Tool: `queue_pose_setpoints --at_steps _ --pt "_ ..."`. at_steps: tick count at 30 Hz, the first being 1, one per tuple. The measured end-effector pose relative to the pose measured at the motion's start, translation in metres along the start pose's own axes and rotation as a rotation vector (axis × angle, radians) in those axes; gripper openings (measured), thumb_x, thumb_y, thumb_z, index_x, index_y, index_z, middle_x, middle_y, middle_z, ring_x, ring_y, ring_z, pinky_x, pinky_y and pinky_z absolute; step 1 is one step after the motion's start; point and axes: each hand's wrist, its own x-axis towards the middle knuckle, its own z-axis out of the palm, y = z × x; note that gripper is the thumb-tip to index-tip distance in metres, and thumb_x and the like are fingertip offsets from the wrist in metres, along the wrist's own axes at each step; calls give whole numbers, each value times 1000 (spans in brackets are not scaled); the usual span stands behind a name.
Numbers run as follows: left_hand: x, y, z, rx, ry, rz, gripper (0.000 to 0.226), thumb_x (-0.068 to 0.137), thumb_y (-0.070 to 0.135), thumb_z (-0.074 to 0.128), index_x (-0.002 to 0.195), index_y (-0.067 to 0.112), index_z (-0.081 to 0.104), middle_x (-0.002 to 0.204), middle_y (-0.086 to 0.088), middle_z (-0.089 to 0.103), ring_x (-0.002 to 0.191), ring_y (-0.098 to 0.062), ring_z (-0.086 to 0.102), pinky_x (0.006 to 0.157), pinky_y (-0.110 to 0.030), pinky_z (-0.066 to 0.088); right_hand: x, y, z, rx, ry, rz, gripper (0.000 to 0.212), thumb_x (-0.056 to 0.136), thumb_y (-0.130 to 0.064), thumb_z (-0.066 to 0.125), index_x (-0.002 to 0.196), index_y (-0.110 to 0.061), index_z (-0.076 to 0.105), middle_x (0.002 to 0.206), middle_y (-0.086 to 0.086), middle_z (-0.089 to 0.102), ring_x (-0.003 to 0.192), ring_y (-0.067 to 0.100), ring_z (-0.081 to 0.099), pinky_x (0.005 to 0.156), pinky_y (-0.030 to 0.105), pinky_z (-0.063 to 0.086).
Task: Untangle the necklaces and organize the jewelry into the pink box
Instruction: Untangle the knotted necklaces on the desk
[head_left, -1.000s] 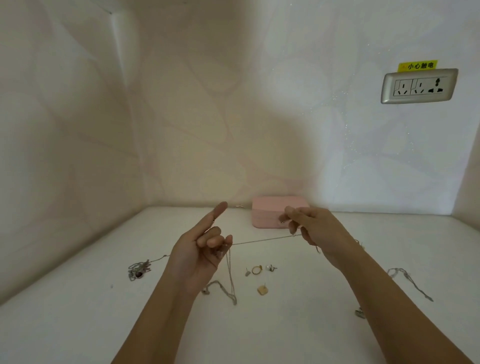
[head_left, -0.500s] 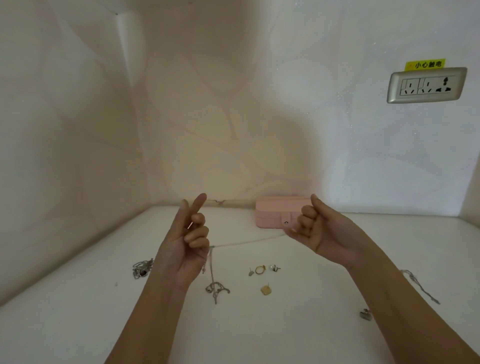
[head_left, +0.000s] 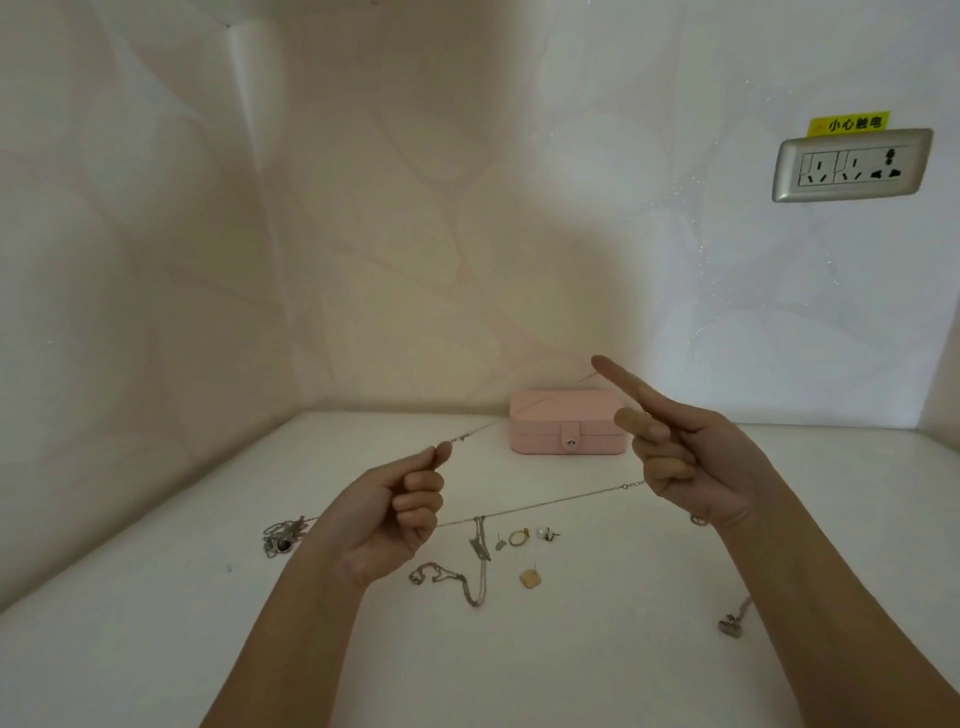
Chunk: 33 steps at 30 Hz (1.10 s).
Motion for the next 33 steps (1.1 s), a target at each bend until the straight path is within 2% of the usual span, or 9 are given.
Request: queue_pose_setpoints --at_steps 2,4,6,9,13,16,21,25,33 --pt "2 -6 4 89 97 -27 11 78 8 64 89 6 63 51 5 37 34 -3 32 30 -12 29 -5 -3 4 -93 156 -12 77 59 -15 89 130 -22 60 59 -2 41 44 5 13 27 11 26" --pt "5 -15 8 222 153 -46 10 89 9 53 93 6 62 54 3 42 36 -4 36 33 -13 34 -9 -6 10 -140 258 22 86 50 -17 94 129 -23 61 60 0 42 45 5 12 26 11 23" --pt "9 -29 14 372 190 -55 15 96 9 48 96 5 63 56 1 47 41 -6 42 38 -15 40 -11 -10 12 -213 372 61 73 65 -23 85 132 -28 56 61 2 45 43 4 11 26 10 21" --pt "13 -48 27 547 198 -18 21 99 7 45 96 3 65 62 -2 56 50 -10 54 48 -19 49 -15 -10 10 -438 539 128 40 97 -31 46 136 -36 45 62 5 48 37 2 19 28 11 18" --pt "23 -62 27 1063 334 303 15 92 11 58 101 14 70 83 0 69 71 -7 65 71 -16 52 -13 -4 -5 -786 733 216 44 101 -36 41 143 -40 33 63 6 54 44 8 24 38 17 16" --pt "21 -64 26 1312 354 419 14 82 16 71 90 27 69 81 11 66 63 7 59 62 -4 42 -11 -2 -10 -914 856 211 47 103 -30 36 146 -43 22 67 9 54 47 11 27 47 24 20" --pt "12 -73 33 1657 155 226 17 71 32 81 74 29 64 74 13 62 61 3 53 54 -6 38 -10 -1 -20 -1110 1041 197 54 103 -26 29 150 -40 7 80 16 56 47 16 34 49 29 31" --pt "4 -69 38 1643 158 129 25 69 30 84 81 20 65 78 7 65 52 -1 51 54 -14 41 -14 -2 -23 -1249 1109 154 55 103 -22 26 151 -36 5 90 17 54 50 18 38 49 28 33" --pt "-13 -52 40 1826 60 -111 7 81 20 68 77 16 72 70 3 69 50 -2 56 55 -15 47 -18 -7 -28 -1269 1240 -34 60 100 -14 30 152 -31 6 73 9 46 57 17 39 59 31 36"
